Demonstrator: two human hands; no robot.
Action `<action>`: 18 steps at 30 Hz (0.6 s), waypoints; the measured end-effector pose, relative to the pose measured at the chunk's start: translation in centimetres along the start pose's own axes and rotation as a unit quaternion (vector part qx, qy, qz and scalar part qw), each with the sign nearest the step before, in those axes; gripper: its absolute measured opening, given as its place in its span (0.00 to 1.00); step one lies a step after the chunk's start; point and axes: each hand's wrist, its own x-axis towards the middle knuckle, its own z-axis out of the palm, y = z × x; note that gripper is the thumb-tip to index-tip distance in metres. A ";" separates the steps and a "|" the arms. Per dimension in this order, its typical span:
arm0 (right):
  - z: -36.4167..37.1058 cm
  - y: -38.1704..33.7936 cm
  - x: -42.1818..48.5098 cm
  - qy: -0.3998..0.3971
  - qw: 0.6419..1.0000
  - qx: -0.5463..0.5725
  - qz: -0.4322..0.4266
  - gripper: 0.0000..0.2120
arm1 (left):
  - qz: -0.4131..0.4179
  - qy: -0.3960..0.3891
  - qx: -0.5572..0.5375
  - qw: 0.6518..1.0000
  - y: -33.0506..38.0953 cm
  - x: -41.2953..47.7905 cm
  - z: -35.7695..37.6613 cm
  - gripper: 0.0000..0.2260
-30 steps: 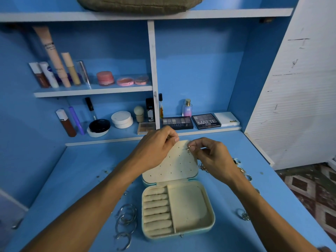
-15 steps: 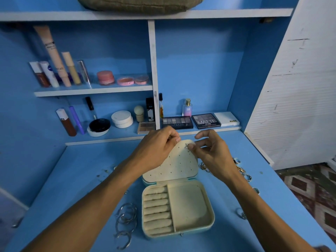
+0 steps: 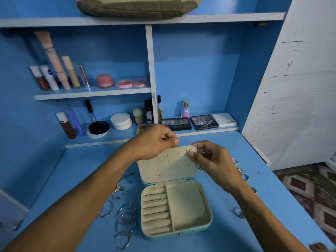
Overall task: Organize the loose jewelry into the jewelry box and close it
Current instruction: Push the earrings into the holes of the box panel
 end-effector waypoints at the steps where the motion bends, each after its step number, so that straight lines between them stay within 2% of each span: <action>1: 0.0 -0.1 -0.5 -0.004 1.000 0.002 -0.013 0.05 | -0.006 -0.019 -0.021 1.000 0.3 -0.1 -0.1 0.07; 5: -0.1 -0.1 -2.6 -0.005 0.998 -0.033 -0.058 0.03 | -0.023 -0.075 -0.110 0.991 1.1 -0.7 0.1 0.07; 11: 0.0 0.9 -4.8 0.054 0.975 -0.157 -0.146 0.05 | -0.015 -0.117 -0.150 0.982 1.7 -1.7 1.9 0.08; 15: 0.2 1.0 -5.1 0.067 0.975 -0.156 -0.142 0.06 | -0.004 -0.084 -0.101 0.991 1.6 -2.3 2.8 0.06; 18: 0.2 0.8 -4.9 0.064 0.983 -0.123 -0.117 0.05 | -0.003 -0.027 -0.122 0.992 1.5 -2.8 3.1 0.02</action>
